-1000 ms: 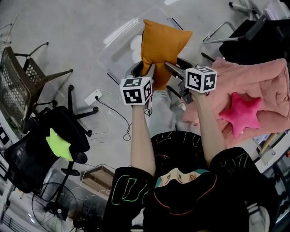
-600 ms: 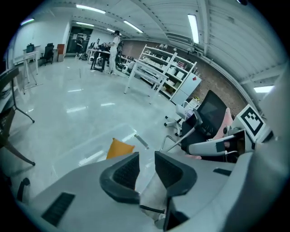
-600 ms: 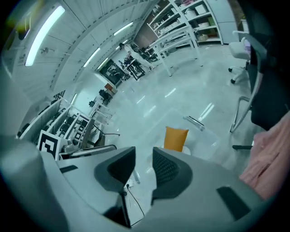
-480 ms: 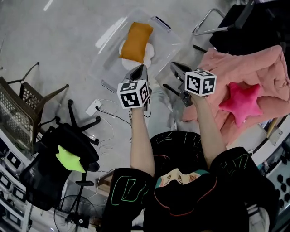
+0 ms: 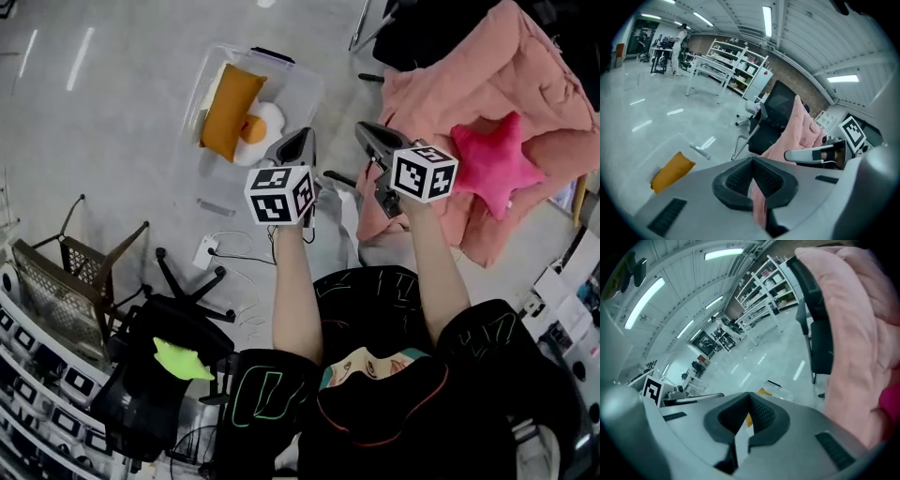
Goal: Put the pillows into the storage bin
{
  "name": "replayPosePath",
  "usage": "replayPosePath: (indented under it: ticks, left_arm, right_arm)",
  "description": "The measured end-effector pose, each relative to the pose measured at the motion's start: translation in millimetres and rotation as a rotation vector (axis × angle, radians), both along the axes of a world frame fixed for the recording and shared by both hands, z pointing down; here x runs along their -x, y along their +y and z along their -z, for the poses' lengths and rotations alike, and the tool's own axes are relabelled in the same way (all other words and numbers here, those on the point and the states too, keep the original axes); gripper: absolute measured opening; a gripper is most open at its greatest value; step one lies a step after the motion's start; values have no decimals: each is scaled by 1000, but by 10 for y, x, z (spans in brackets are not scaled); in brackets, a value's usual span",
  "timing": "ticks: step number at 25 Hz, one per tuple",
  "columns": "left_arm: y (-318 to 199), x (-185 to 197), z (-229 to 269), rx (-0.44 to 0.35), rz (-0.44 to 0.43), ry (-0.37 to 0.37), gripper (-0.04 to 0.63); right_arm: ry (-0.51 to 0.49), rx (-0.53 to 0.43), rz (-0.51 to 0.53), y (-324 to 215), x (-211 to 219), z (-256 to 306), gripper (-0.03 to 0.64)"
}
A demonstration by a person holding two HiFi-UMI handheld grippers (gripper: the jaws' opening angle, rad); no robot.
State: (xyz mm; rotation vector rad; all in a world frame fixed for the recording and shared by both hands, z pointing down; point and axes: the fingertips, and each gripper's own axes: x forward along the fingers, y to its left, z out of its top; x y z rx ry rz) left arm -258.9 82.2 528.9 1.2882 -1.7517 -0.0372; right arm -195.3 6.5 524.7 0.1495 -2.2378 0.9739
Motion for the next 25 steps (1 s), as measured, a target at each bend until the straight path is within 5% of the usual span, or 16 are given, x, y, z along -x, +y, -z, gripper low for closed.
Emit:
replayPosePath:
  ticks: [16, 25]
  left_arm:
    - [-1754, -1840, 406, -110, -303, 14, -5]
    - [-2385, -3161, 114, -136, -443, 125, -5]
  right_arm:
    - [27, -174, -286, -1486, -2059, 305, 3]
    - [153, -285, -410, -2047, -3475, 84, 3]
